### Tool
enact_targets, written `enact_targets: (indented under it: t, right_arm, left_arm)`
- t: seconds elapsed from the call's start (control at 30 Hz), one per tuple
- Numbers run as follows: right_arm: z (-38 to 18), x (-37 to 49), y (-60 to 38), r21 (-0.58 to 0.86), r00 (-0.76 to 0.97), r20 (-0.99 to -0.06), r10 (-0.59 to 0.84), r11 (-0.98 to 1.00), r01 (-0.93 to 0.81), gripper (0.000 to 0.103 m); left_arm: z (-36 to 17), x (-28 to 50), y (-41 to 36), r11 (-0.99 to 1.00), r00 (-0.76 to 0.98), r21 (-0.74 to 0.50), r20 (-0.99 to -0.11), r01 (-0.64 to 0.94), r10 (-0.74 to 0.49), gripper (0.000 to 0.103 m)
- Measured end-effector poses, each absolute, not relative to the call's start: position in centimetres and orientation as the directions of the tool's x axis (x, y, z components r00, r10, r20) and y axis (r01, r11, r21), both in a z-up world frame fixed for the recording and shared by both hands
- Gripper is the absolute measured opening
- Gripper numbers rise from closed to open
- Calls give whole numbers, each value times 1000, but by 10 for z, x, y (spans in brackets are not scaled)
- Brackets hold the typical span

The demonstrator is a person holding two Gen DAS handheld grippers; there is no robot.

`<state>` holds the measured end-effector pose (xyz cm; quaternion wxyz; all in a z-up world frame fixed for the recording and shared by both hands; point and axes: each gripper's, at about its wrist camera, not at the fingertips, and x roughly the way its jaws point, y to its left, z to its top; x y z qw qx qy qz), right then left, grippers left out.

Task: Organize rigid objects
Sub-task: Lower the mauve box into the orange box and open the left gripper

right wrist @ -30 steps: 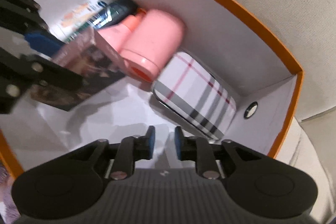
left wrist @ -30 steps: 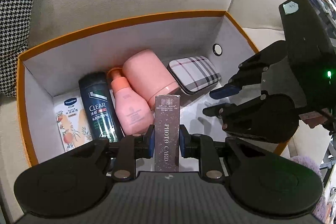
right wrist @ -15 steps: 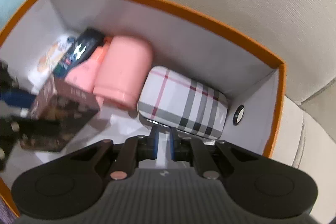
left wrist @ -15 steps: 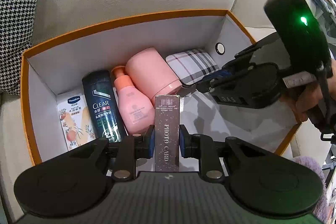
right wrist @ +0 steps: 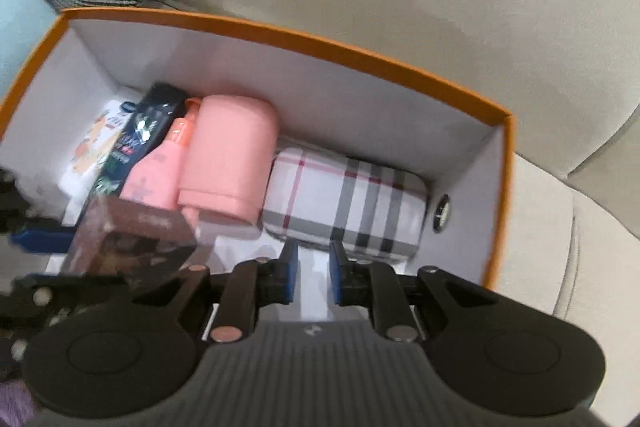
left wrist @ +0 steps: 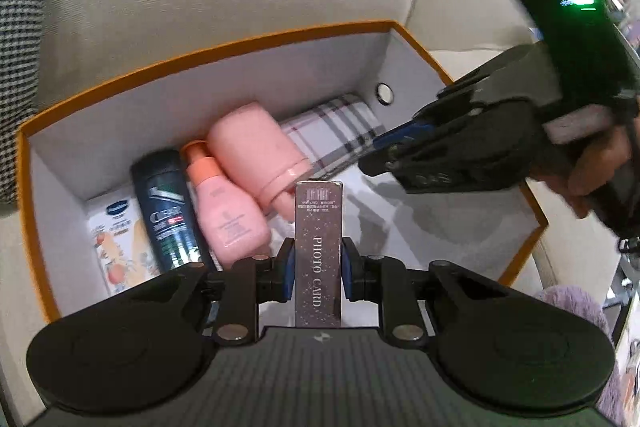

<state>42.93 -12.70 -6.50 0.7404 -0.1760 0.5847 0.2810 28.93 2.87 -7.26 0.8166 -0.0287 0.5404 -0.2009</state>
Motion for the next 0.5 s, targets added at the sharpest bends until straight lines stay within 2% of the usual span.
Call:
enact_targets:
  t: [0.23,0.3,0.5]
  right_arm:
    - [-49,397,-138,27,155,-965,211,669,-742,21]
    - [-49,392,-142,-4,166,-967,191,644,-765,26]
    - [-51,386,-142,-26,171,-967,189,594,-804,28]
  left_arm:
    - [-86,296,-2,896,286,-287,-876,340,-389,25]
    - [-93,298,-11,876,257,-311,-872,368,-417,25]
    - [-111,303,-30,821,166,-333,-877,463,-450,25]
